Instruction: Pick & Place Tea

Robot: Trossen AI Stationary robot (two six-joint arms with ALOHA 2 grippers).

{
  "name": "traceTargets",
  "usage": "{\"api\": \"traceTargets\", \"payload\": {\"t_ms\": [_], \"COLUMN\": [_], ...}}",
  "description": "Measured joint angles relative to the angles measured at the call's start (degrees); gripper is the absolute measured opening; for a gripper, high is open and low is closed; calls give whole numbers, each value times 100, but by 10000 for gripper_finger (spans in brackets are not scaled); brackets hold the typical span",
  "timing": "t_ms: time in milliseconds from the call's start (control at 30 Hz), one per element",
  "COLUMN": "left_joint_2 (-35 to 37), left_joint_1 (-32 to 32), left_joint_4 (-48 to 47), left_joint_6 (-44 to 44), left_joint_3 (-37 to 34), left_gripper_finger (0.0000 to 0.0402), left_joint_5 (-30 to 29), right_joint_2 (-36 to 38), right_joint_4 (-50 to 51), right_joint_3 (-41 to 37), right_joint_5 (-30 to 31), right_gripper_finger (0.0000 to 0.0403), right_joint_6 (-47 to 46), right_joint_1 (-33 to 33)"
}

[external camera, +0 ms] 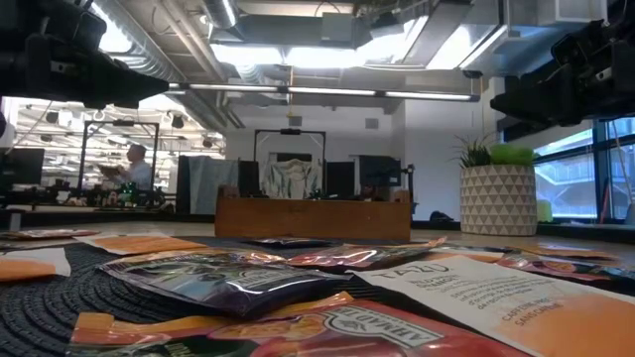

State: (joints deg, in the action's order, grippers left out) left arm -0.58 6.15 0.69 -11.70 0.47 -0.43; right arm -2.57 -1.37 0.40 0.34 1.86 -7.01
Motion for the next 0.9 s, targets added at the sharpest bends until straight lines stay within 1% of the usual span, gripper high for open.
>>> {"api": "traceTargets", "payload": {"t_ms": [900], "left_joint_2": [0], "left_joint_1": [0], "left_joint_4": [0], "left_joint_6": [0], "left_joint_3": [0], "left_gripper_finger": [10], "left_joint_5": [0], "right_joint_2": [0], "right_joint_4": [0], "right_joint_3": [0], "right_joint_5": [0], "right_gripper_finger": [61], "right_joint_6": [-7], "right_joint_1": [1]}}
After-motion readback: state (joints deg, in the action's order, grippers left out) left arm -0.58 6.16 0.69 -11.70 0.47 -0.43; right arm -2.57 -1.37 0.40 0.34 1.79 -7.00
